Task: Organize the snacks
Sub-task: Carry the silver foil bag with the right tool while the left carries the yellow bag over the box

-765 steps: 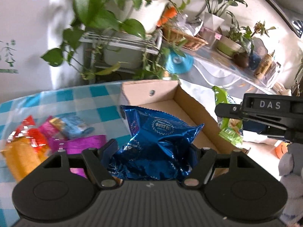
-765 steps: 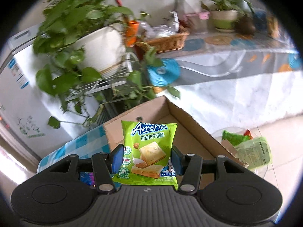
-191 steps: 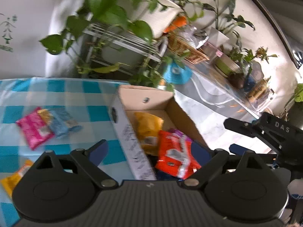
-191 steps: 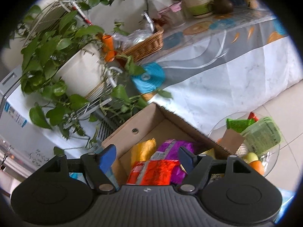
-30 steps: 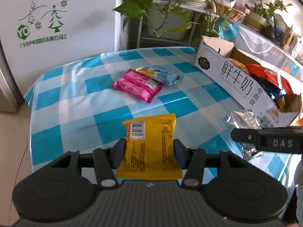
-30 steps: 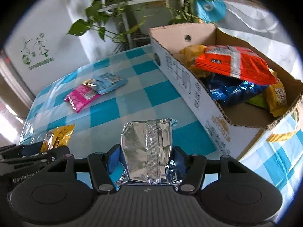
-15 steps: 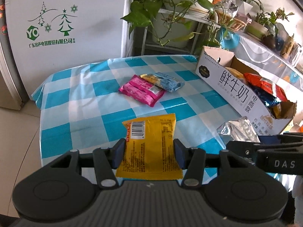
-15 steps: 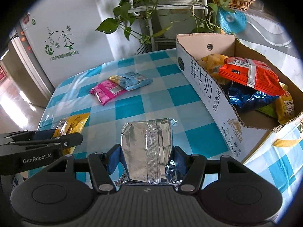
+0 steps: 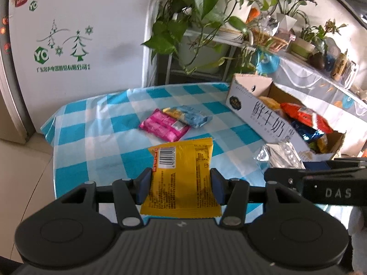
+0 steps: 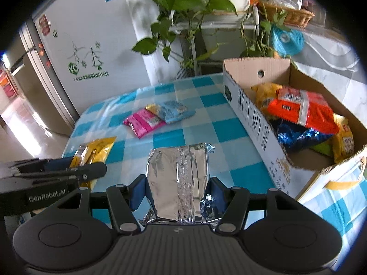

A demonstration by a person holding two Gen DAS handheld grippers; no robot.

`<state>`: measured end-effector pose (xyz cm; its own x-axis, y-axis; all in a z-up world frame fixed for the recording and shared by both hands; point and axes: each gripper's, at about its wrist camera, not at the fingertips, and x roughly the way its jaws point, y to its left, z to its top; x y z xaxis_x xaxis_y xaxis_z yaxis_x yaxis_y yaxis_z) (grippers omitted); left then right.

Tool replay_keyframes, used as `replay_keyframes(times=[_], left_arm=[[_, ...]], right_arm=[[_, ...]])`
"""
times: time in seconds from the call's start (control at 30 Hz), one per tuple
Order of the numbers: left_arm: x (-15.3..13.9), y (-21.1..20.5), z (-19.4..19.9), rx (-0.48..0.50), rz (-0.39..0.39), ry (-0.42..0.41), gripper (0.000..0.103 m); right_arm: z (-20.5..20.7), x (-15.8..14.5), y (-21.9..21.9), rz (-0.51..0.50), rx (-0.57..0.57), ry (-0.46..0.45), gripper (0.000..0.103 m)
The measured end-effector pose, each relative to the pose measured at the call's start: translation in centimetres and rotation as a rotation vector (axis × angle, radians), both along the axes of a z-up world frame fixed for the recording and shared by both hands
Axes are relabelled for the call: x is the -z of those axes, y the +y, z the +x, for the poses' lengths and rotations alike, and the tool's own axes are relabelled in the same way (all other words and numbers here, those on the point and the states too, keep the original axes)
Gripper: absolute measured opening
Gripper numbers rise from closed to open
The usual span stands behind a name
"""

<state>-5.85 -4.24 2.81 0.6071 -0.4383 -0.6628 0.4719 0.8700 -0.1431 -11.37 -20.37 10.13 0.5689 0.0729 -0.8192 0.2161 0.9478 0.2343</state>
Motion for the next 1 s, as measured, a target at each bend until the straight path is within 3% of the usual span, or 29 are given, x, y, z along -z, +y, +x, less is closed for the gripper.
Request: replay_keyframes(times=[0.3, 0.63, 1.0], left_arm=[[-3.1, -0.6, -0.5, 0.007, -0.067, -0.033, 0.053], [-4.9, -3.6, -0.1, 0.031, -0.166, -0.005, 0.053], [-4.4, -9.5, 0.8, 0.095, -0.237, 0.051, 0.053]], right_arm=[[0.2, -3.3, -2.4, 0.01, -0.001, -0.085, 0.066], [0.3, -6.4, -9.9, 0.009, 0.136, -0.167, 0.066], [1.4, -5.2, -17.1, 0.038, 0.327, -0.169, 0.066]])
